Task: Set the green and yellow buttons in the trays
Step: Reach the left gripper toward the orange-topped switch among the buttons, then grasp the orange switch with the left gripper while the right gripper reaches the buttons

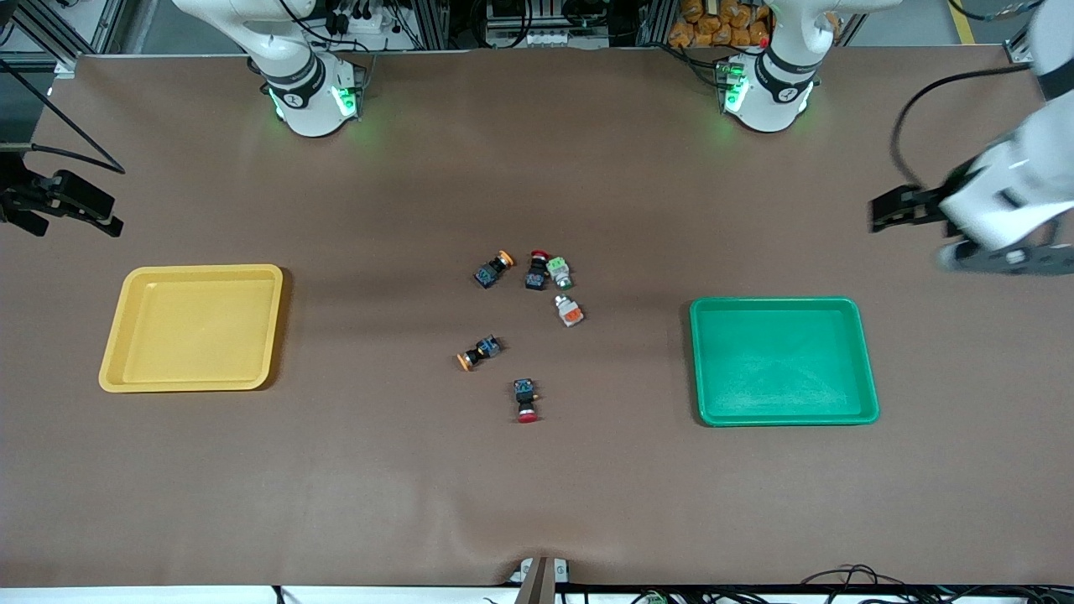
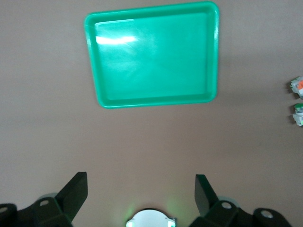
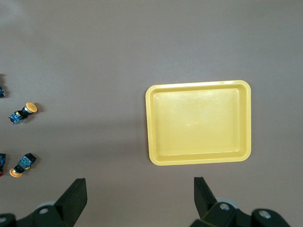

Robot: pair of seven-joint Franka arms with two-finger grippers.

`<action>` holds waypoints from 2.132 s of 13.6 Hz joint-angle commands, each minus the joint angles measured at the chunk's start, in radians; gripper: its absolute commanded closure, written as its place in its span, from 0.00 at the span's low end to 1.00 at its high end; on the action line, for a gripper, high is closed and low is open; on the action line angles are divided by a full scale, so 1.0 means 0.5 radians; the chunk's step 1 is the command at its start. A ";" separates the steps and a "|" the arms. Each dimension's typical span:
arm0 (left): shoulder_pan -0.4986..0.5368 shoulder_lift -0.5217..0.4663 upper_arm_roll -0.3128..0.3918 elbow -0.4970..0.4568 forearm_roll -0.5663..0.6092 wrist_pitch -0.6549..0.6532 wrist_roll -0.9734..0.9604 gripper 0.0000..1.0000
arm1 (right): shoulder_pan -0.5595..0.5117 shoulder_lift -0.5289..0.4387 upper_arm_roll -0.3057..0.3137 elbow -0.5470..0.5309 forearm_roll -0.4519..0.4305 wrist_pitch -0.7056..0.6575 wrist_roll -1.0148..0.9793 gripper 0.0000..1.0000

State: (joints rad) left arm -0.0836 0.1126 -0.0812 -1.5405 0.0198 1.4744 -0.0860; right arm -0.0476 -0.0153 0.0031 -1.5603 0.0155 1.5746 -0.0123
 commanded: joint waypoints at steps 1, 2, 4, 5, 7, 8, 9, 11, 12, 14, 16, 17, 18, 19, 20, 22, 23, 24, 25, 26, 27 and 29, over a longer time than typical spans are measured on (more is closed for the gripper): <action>-0.029 0.014 -0.141 -0.173 0.022 0.231 -0.205 0.00 | 0.003 -0.006 -0.006 0.010 -0.022 -0.020 -0.009 0.00; -0.029 0.032 -0.211 -0.268 0.022 0.382 -0.324 0.00 | 0.003 -0.009 -0.006 0.007 -0.010 -0.026 -0.003 0.00; -0.032 0.136 -0.377 -0.340 0.022 0.515 -0.588 0.00 | 0.009 0.009 -0.006 0.007 -0.003 -0.032 0.006 0.00; -0.032 0.213 -0.463 -0.337 0.022 0.518 -0.680 0.00 | 0.012 0.018 -0.006 0.001 -0.003 -0.053 -0.009 0.00; -0.050 0.339 -0.567 -0.328 0.022 0.539 -0.754 0.00 | 0.015 0.021 -0.006 0.007 -0.003 -0.069 0.006 0.00; -0.096 0.400 -0.580 -0.321 0.022 0.594 -0.791 0.00 | 0.006 0.027 -0.006 0.007 -0.003 -0.069 0.006 0.00; -0.160 0.458 -0.580 -0.324 0.019 0.658 -0.858 0.00 | -0.006 0.034 -0.006 0.007 -0.003 -0.057 0.003 0.00; -0.317 0.581 -0.574 -0.321 0.049 0.806 -1.085 0.00 | 0.000 0.153 -0.009 0.028 -0.040 -0.044 -0.009 0.00; -0.363 0.639 -0.571 -0.318 0.046 0.901 -1.156 0.00 | -0.012 0.202 -0.009 0.055 -0.037 -0.044 -0.009 0.00; -0.397 0.759 -0.577 -0.318 0.046 1.100 -1.251 0.00 | -0.018 0.315 -0.012 0.062 -0.037 -0.048 -0.012 0.00; -0.498 0.891 -0.568 -0.291 0.046 1.278 -1.398 0.00 | -0.037 0.365 -0.015 0.062 -0.058 -0.044 -0.015 0.00; -0.553 0.970 -0.559 -0.245 0.049 1.318 -1.514 0.00 | -0.040 0.374 -0.015 0.062 -0.071 -0.044 -0.015 0.00; -0.608 1.035 -0.553 -0.193 0.049 1.343 -1.588 0.00 | -0.040 0.374 -0.015 0.062 -0.068 -0.044 -0.015 0.00; -0.655 1.072 -0.528 -0.177 0.049 1.380 -1.659 0.00 | -0.040 0.374 -0.015 0.062 -0.065 -0.041 0.000 0.00; -0.670 1.100 -0.516 -0.177 0.049 1.432 -1.748 0.00 | -0.025 0.377 -0.015 0.062 -0.062 -0.026 0.012 0.00; -0.698 1.161 -0.513 -0.177 0.049 1.527 -1.895 0.00 | 0.006 0.374 -0.006 0.068 -0.065 0.114 0.025 0.00; -0.701 1.198 -0.513 -0.177 0.049 1.573 -1.972 0.00 | 0.024 0.371 0.000 0.080 -0.056 0.127 0.061 0.00; -0.701 1.229 -0.513 -0.177 0.049 1.613 -2.042 0.01 | 0.055 0.371 0.000 0.095 -0.052 0.127 0.128 0.00; -0.701 1.253 -0.513 -0.177 0.049 1.644 -2.089 0.02 | 0.089 0.374 0.000 0.093 -0.052 0.124 0.196 0.00; -0.701 1.272 -0.513 -0.177 0.049 1.671 -2.113 0.05 | 0.116 0.380 0.000 0.092 -0.052 0.130 0.254 0.00; -0.701 1.281 -0.513 -0.177 0.049 1.696 -2.123 0.07 | 0.153 0.399 0.000 0.092 -0.049 0.130 0.316 0.00; -0.701 1.306 -0.513 -0.177 0.046 1.727 -2.135 0.16 | 0.212 0.432 0.000 0.092 -0.028 0.173 0.447 0.00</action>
State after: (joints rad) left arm -0.4229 0.7491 -0.3448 -1.6518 0.0204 2.3248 -1.1194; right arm 0.0349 0.1774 0.0042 -1.5278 -0.0015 1.6442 0.1452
